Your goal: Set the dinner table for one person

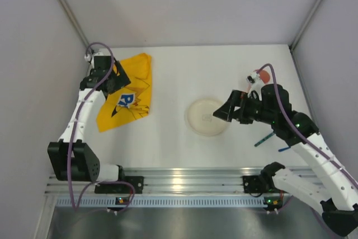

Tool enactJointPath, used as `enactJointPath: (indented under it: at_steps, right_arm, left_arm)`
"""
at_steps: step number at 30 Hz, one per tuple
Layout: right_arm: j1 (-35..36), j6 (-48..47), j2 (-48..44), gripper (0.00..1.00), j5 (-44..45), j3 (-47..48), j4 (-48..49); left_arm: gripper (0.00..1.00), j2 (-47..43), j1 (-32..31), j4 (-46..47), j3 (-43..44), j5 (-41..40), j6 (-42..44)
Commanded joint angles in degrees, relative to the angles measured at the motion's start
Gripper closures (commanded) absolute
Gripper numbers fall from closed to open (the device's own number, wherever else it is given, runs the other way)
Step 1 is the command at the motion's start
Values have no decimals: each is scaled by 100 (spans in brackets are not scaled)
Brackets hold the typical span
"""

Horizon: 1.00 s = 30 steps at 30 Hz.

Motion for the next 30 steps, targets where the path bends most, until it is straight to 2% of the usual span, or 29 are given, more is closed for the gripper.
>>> enactJointPath:
  at_steps: [1, 2, 3, 4, 5, 7, 8, 15, 20, 30]
  right_arm:
    - [55, -235, 135, 0, -328, 3, 114]
    - [63, -270, 162, 0, -363, -6, 105]
    - [63, -288, 180, 0, -372, -23, 105]
    - [63, -332, 180, 0, -372, -32, 97]
    - [63, -341, 189, 0, -390, -32, 79]
    - [55, -358, 154, 0, -381, -23, 0]
    - [55, -393, 127, 0, -363, 3, -87]
    - [55, -718, -5, 0, 180, 354, -877]
    - [55, -850, -163, 0, 576, 556, -1335]
    - [55, -1123, -146, 0, 1402, 917, -1942]
  left_arm:
    - [2, -709, 145, -457, -294, -506, -514]
    - [2, -831, 154, -632, -418, -585, -734]
    - [2, -928, 450, -503, -602, -455, -945]
    - [2, -1208, 557, -310, -1117, -219, -965]
    - [2, -1332, 680, -91, -1374, 358, -1017]
    - [2, -1509, 971, 429, -1832, 818, -1193]
    - [2, -1475, 1023, 534, -1895, 1151, -1219]
    - [4, -904, 1656, 1290, -2027, 1980, -1631]
    - [12, -508, 2017, 2160, -2247, 2341, -1870]
    - [23, 871, 2254, 2601, -1774, 2113, -1739]
